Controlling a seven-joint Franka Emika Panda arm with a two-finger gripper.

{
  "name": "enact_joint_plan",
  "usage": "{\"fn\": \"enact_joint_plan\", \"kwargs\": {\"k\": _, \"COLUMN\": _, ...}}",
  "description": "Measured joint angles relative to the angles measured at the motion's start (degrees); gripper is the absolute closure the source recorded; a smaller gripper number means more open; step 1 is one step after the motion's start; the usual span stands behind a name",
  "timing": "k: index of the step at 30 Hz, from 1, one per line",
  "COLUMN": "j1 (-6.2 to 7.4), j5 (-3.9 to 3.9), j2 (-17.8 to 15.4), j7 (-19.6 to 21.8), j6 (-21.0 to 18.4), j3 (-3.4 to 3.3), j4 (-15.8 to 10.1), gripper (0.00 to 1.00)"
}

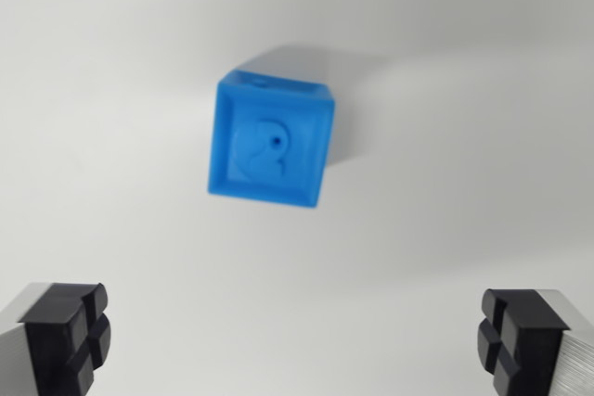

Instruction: Stack cube

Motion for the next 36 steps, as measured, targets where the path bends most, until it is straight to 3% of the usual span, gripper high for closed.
{"fn": "enact_joint_plan", "kwargs": {"k": 9, "j1": 0.74, "j5": 0.6, "j2": 4.8, "j7": 3.9, "j6": 4.3, "j3": 0.02, "j4": 1.2, "gripper": 0.0}}
{"fn": "enact_joint_plan", "kwargs": {"k": 36, "j1": 0.73, "j5": 0.64, "j2": 16.2, "j7": 4.1, "j6": 13.9, "j3": 0.03, "j4": 3.0, "gripper": 0.0}}
